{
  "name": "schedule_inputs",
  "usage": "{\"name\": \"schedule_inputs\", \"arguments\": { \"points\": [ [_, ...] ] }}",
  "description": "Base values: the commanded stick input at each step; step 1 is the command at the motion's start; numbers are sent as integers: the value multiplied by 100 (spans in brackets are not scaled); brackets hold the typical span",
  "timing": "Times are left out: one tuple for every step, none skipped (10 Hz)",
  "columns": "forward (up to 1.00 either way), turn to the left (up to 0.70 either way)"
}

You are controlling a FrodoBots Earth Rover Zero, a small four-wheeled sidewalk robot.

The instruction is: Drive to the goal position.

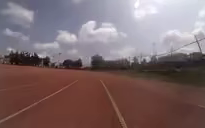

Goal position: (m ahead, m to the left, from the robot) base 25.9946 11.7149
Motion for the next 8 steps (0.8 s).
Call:
{"name": "schedule_inputs", "arguments": {
  "points": [
    [70,0],
    [70,0],
    [70,0],
    [70,0],
    [70,0],
    [70,0],
    [70,0],
    [70,0]
  ]
}}
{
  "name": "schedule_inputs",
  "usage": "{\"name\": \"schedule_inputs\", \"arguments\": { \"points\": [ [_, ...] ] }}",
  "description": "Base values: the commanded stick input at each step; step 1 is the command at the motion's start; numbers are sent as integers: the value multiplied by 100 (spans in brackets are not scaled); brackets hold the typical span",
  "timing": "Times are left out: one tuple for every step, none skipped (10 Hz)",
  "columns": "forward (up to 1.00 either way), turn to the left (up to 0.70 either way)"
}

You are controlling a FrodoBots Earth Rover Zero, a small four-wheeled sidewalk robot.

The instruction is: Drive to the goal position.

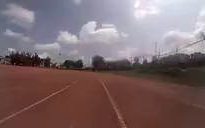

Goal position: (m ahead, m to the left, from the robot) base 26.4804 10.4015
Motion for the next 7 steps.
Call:
{"name": "schedule_inputs", "arguments": {
  "points": [
    [70,0],
    [70,0],
    [70,0],
    [70,0],
    [70,0],
    [70,0],
    [70,0]
  ]
}}
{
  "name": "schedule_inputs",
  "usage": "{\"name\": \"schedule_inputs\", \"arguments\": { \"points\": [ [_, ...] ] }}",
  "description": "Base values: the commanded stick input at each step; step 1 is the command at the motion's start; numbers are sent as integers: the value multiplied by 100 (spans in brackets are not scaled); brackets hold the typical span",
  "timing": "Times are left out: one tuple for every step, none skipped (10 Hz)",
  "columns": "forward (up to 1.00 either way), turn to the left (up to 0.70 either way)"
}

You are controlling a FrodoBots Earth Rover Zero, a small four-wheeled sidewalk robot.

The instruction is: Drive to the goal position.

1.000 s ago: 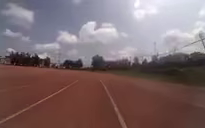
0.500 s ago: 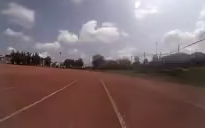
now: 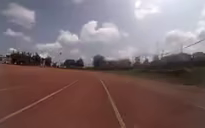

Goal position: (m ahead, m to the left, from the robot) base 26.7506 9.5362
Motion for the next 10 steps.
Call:
{"name": "schedule_inputs", "arguments": {
  "points": [
    [70,0],
    [70,0],
    [70,0],
    [70,0],
    [70,0],
    [70,0],
    [70,0],
    [70,0],
    [70,0],
    [70,0]
  ]
}}
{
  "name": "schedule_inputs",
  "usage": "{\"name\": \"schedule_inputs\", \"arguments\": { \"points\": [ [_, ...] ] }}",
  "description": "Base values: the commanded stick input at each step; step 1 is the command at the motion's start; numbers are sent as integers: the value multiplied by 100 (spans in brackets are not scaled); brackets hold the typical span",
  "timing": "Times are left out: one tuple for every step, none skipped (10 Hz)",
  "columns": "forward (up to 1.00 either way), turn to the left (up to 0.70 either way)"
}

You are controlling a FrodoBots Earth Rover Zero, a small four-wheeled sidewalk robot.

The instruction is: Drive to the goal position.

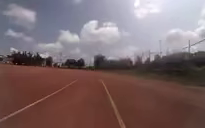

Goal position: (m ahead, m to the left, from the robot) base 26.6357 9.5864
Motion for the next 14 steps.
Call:
{"name": "schedule_inputs", "arguments": {
  "points": [
    [70,0],
    [70,0],
    [70,0],
    [70,0],
    [70,0],
    [70,0],
    [70,0],
    [70,0],
    [70,0],
    [70,0],
    [70,0],
    [70,0],
    [70,0],
    [70,0]
  ]
}}
